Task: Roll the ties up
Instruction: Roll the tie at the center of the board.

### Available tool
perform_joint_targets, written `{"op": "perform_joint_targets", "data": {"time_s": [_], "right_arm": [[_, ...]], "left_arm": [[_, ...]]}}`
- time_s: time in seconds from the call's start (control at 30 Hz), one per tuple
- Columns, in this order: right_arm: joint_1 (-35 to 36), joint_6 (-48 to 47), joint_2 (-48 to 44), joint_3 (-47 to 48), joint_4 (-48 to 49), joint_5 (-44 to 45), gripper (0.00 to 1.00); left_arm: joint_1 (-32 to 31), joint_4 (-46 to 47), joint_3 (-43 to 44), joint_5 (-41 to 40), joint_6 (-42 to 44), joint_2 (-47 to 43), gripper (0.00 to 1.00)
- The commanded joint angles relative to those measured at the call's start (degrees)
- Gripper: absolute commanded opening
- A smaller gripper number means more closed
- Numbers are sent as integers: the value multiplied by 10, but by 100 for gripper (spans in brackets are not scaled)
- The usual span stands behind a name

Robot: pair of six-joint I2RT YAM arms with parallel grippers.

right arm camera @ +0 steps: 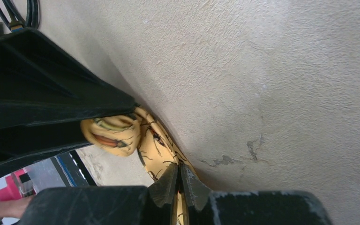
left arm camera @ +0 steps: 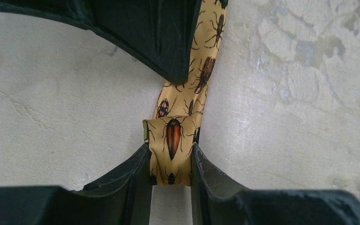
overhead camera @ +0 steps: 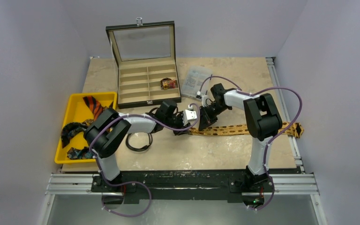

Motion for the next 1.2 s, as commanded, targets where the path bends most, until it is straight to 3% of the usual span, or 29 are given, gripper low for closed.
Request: {"op": "perform_joint_targets", "data": {"time_s": [0.0,0.3,0.5,0.7,0.9,1.17], "right_arm": [[-1,-47,22,-10,17,113,6],[-22,-28,-4,41,-11,58,30],[-66,-30,-52,52,-68,31,40],[-140,-95,-94,33,-140,43,41],[-125,-98,-119,-2,-171,13,37],[-123,-121,-94,-37,-138,81,26]], "left_arm": [[9,-93,21,-8,92,30,14],[0,-165,46,-57,121,59,13],[-2,-179,55,-80,93,65,12],[-2,-176,51,-86,57,63,12],[-3,-174,48,-95,29,64,12],[-3,-173,30,-101,0,52,12]]}}
